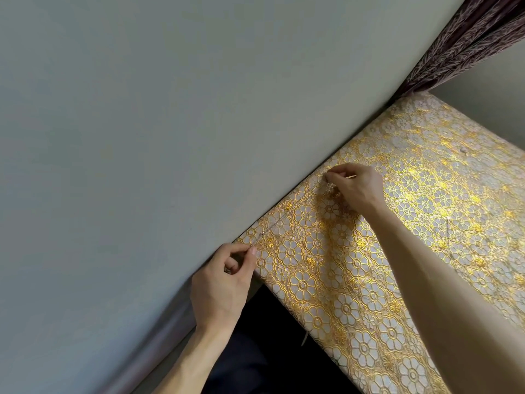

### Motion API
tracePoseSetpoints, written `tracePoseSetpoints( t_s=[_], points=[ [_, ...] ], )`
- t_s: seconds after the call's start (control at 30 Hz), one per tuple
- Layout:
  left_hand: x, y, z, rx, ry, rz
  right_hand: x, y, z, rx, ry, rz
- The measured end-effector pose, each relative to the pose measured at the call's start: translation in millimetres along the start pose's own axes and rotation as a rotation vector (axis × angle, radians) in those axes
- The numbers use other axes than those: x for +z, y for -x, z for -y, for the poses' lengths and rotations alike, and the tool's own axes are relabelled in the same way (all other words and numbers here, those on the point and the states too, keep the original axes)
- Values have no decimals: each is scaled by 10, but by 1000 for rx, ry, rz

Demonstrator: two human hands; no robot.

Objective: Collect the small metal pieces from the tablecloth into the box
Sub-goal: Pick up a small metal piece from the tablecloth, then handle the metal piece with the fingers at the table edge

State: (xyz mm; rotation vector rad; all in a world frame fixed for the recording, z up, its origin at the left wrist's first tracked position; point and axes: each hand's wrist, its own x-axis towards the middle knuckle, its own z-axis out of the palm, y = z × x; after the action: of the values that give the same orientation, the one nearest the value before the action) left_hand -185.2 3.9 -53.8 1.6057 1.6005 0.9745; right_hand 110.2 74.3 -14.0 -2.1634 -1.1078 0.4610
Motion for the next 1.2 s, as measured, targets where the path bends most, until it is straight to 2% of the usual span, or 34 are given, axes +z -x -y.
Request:
tracePoseSetpoints(
  t_s=[0.3, 0.47, 0.6, 0.73, 0.83, 0.9, 1.0, 1.2],
  points=[
    [-78, 21, 9, 60, -74, 51, -115, 166, 86, -4, 40, 35],
    [-149, 23, -68, 137, -64, 138, -418, 936, -13, -52, -61, -36],
    [-123, 43, -339, 332, -90, 290, -646, 1967, -376, -46, -52, -180],
    [143, 112, -662, 596, -141, 415, -494, 2845, -737, 19, 2, -351],
    [436, 165, -781, 746, -251, 636, -255, 3185, -853, 35, 109, -396],
    [617, 195, -819, 846, -378, 700, -128, 3266, -898, 1, 161, -412],
    [755, 238, -884, 839, -547, 737, -39, 3265, -937, -4, 173, -473],
    [716, 323, -944, 865, -570, 662, -9, 3245, -915, 36, 139, -538]
  ],
)
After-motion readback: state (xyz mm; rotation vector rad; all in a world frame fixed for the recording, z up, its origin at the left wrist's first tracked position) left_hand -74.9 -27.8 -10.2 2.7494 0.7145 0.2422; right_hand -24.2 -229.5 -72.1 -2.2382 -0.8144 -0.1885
